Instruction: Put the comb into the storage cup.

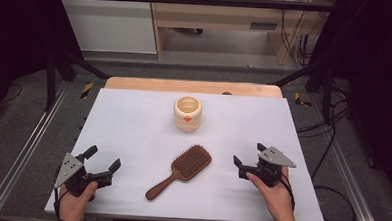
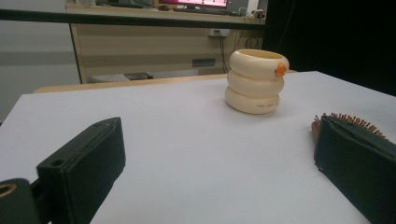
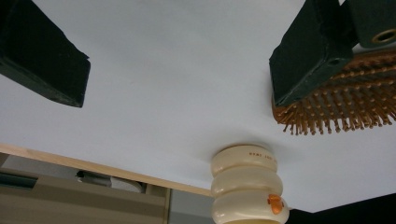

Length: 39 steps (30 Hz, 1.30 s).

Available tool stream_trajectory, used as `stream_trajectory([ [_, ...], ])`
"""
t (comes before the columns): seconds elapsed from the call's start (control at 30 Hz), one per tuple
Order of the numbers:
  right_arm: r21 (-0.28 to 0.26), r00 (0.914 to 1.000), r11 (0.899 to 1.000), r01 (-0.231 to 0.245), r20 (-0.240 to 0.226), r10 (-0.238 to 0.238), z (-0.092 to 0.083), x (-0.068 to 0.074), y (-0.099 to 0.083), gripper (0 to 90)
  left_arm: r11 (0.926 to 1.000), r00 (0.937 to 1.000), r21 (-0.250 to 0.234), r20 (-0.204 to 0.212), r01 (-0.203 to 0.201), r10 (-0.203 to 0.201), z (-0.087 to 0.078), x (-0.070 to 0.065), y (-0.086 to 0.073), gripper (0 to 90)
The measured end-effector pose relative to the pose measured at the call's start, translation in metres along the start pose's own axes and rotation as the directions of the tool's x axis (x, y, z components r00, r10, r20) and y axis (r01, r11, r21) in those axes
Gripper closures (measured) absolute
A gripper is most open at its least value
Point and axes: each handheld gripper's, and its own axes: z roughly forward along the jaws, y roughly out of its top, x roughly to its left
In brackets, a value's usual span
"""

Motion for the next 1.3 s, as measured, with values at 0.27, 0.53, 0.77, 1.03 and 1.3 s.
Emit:
stream_trajectory([
  [0.27, 0.085, 0.9990, 0.995, 0.044, -0.012, -0.043, 0.013, 0.008, 0.019, 16.5, 1.0000, 1.0000, 0.006, 0.002, -0.002, 0.002, 0.000, 0.000, 0.000, 2.2],
  [0.53, 0.160, 0.9937, 0.981, 0.110, -0.042, -0.104, 0.027, 0.017, 0.029, 35.2, 0.9999, 1.0000, 0.013, 0.005, -0.006, 0.006, 0.002, -0.002, 0.000, 2.6],
  [0.77, 0.199, 0.9861, 0.969, 0.149, -0.102, -0.131, 0.034, 0.025, 0.030, 57.3, 0.9998, 0.9999, 0.016, 0.011, -0.012, 0.011, 0.002, -0.003, -0.001, 2.6],
  [1.03, 0.245, 0.9799, 0.955, 0.166, -0.149, -0.132, 0.046, 0.031, 0.028, 74.0, 0.9997, 0.9999, 0.020, 0.012, -0.011, 0.011, 0.003, -0.003, -0.001, 2.6],
  [1.3, 0.286, 0.9796, 0.947, 0.144, -0.177, -0.095, 0.056, 0.036, 0.029, 83.5, 0.9996, 0.9998, 0.023, 0.015, -0.014, 0.014, 0.003, -0.003, -0.001, 2.6],
])
